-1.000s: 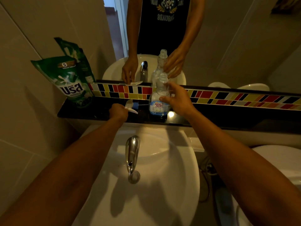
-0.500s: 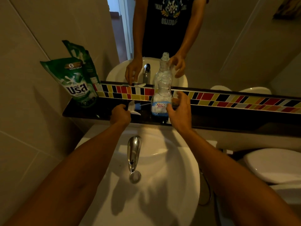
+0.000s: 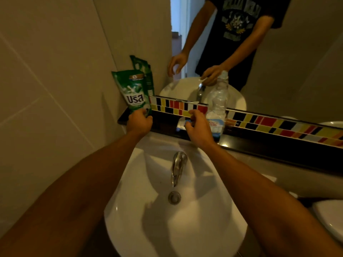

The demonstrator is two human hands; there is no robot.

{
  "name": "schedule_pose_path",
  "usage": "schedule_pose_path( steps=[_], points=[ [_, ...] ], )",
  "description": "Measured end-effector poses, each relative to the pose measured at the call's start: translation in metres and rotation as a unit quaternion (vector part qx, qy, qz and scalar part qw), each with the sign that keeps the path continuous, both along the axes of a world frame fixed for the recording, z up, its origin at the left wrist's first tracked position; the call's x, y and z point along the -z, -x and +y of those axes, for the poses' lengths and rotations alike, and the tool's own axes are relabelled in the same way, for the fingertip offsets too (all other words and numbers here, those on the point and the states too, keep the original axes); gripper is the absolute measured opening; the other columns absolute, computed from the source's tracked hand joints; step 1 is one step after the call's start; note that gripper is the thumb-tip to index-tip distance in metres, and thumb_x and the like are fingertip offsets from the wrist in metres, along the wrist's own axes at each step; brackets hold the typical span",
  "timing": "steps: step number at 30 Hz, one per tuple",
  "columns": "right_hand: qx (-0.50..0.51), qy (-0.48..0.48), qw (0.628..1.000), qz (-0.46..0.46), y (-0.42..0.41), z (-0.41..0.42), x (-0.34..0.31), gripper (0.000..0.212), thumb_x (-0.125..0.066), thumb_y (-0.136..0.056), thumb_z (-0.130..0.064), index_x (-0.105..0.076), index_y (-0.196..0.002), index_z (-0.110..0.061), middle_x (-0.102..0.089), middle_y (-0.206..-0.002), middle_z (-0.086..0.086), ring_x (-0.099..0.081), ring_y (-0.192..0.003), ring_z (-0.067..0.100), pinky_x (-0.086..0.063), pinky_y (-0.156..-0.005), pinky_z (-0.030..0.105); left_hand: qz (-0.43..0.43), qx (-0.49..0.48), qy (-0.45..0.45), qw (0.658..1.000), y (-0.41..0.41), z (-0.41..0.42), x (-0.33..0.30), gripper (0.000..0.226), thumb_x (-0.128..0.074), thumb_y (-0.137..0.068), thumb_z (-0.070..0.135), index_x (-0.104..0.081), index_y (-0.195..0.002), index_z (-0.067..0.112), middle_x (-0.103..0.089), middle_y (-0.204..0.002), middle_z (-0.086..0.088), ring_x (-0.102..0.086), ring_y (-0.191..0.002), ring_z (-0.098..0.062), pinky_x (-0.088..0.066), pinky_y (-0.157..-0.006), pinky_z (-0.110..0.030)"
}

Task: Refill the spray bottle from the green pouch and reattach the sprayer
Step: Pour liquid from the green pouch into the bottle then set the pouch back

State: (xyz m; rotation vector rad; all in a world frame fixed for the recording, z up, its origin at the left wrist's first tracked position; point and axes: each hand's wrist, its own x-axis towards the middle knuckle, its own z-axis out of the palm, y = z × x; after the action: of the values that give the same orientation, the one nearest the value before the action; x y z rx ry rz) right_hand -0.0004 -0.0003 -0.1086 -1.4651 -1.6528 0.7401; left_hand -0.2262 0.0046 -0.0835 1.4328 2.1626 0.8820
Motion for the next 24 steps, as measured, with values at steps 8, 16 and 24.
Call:
schedule_pose_path(
  steps=[8,16,24],
  points=[
    [-0.076,0.020,0.997,-0.005,0.063,0.029,-0.022,0.047,-0.063,-0.099,-0.012,-0.049,-0.143,-0.017,-0.056,-0.125,-0.003,-0.062,-0.105,0.016,-0.055,-0.092,0.038,-0.050,0.025,-0.039,0.998,0.058,-0.003,-0.032,0.044,-0.064,-0.091,0.016,-0.058,-0.135,0.014,-0.066,-0.129,-0.009,-0.065,-0.113,-0.028,-0.047,-0.086,-0.029],
    [-0.087,0.072,0.993,0.021,0.124,0.073,-0.029,0.045,-0.057,-0.104,-0.014,-0.046,-0.147,-0.013,-0.059,-0.129,0.001,-0.060,-0.113,0.017,-0.053,-0.087,0.032,-0.097,0.004,-0.072,0.993,0.101,0.027,-0.033,0.042,-0.055,-0.095,0.009,-0.051,-0.137,0.010,-0.067,-0.118,-0.012,-0.063,-0.106,-0.029,-0.042,-0.074,-0.027],
    [-0.104,0.102,0.989,0.035,0.174,0.123,-0.016,0.047,-0.049,-0.107,-0.012,-0.039,-0.153,-0.011,-0.054,-0.149,0.015,-0.055,-0.133,0.030,-0.052,-0.105,0.043,-0.184,-0.006,-0.067,0.981,0.127,0.077,-0.009,0.049,-0.046,-0.101,-0.001,-0.039,-0.148,0.009,-0.055,-0.138,-0.013,-0.056,-0.123,-0.026,-0.047,-0.087,-0.025]
  ],
)
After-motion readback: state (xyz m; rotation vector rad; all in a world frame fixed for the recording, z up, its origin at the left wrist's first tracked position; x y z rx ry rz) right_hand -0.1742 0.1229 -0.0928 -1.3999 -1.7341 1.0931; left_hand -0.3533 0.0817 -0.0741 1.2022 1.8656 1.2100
